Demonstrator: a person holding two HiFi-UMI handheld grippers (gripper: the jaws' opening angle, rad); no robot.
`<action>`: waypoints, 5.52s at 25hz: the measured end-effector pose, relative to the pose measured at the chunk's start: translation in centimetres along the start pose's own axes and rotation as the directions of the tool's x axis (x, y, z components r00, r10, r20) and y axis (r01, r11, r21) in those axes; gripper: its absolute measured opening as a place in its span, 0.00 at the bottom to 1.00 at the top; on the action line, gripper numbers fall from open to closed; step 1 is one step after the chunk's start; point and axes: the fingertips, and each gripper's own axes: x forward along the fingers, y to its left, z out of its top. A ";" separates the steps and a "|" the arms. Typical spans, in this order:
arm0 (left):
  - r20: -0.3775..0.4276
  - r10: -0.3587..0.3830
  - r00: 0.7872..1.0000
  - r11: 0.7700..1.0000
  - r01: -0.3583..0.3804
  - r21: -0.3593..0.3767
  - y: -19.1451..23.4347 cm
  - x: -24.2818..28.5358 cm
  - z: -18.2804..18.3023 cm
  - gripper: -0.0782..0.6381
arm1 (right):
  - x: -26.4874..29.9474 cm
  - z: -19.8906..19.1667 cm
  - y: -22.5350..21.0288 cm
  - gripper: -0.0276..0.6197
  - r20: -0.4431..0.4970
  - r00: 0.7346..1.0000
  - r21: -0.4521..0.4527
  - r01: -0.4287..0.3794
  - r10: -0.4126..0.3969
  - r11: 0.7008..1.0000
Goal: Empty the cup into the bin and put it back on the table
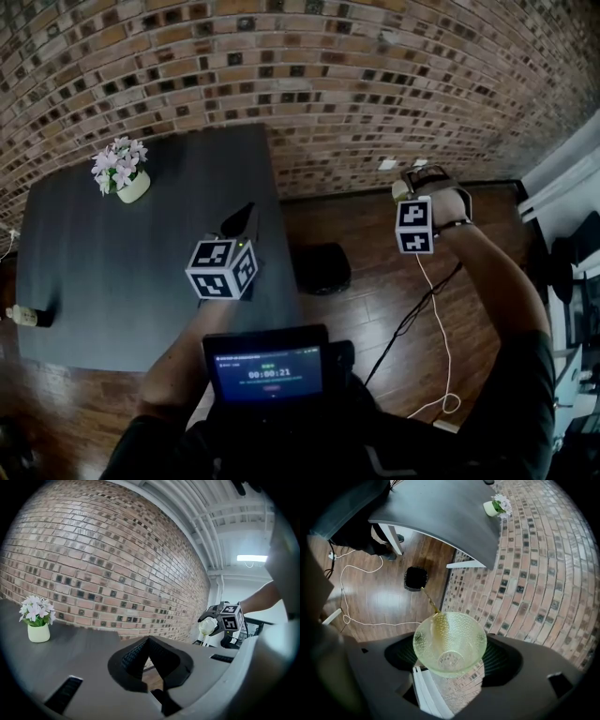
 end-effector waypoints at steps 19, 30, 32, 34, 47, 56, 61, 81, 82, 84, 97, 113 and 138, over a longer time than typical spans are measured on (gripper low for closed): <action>-0.013 -0.006 1.000 1.000 0.006 0.025 -0.3 -1.0 -0.9 0.11 | -1.3 -0.3 -1.2 0.65 -0.053 0.995 -0.069 0.078 -0.081 0.995; -0.025 -0.018 1.000 1.000 0.018 0.025 -0.5 -1.1 -1.1 0.11 | -1.5 -0.5 -1.1 0.65 -0.061 0.994 -0.063 0.083 -0.087 0.995; -0.028 -0.019 0.999 0.999 0.021 0.044 -0.7 -1.1 -1.3 0.11 | -1.5 -0.3 -0.9 0.65 -0.067 0.994 -0.082 0.086 -0.091 0.993; -0.031 -0.024 0.999 0.998 0.026 0.058 -0.9 -1.1 -1.4 0.11 | -1.5 0.0 -0.8 0.65 -0.067 0.993 -0.092 0.087 -0.094 0.992; -0.016 -0.003 1.000 0.999 0.003 0.036 0.1 -2.0 -1.1 0.11 | -0.7 0.4 -1.4 0.65 0.091 0.995 0.346 0.008 -0.042 0.938; -0.028 0.012 1.000 0.998 -0.010 0.056 0.1 -2.8 -1.2 0.11 | 0.2 2.2 1.3 0.65 0.342 0.940 0.658 -0.229 -0.013 0.717; -0.033 -0.003 0.999 0.998 0.005 0.059 -0.7 -2.6 -1.2 0.11 | 1.6 2.8 2.6 0.65 0.423 0.906 0.721 -0.314 -0.033 0.617; -0.038 0.009 0.999 0.998 -0.007 0.064 -1.4 -3.5 -1.1 0.11 | 0.0 2.8 2.0 0.65 0.593 0.780 0.795 -0.526 -0.201 0.303; -0.037 0.011 0.999 0.998 -0.008 0.063 -1.3 -3.6 -1.2 0.11 | -0.2 2.8 1.9 0.65 0.600 0.770 0.793 -0.537 -0.216 0.286; -0.036 0.014 0.999 0.998 -0.011 0.058 -1.2 -3.9 -1.2 0.11 | -0.3 3.0 1.7 0.65 0.610 0.755 0.790 -0.555 -0.240 0.261; -0.026 0.047 0.999 0.998 -0.046 0.041 0.3 -5.2 -0.9 0.11 | -0.7 2.2 1.5 0.65 0.654 0.672 0.728 -0.684 -0.347 0.050; -0.009 0.074 0.997 0.997 -0.073 0.020 1.4 -6.0 -0.6 0.11 | -0.8 3.0 0.8 0.65 0.680 0.653 0.701 -0.713 -0.332 0.034; 0.047 0.236 0.971 0.972 -0.237 0.007 6.7 -13.9 0.8 0.11 | -13.3 16.5 -6.0 0.65 0.876 0.370 0.473 -0.785 -0.310 0.400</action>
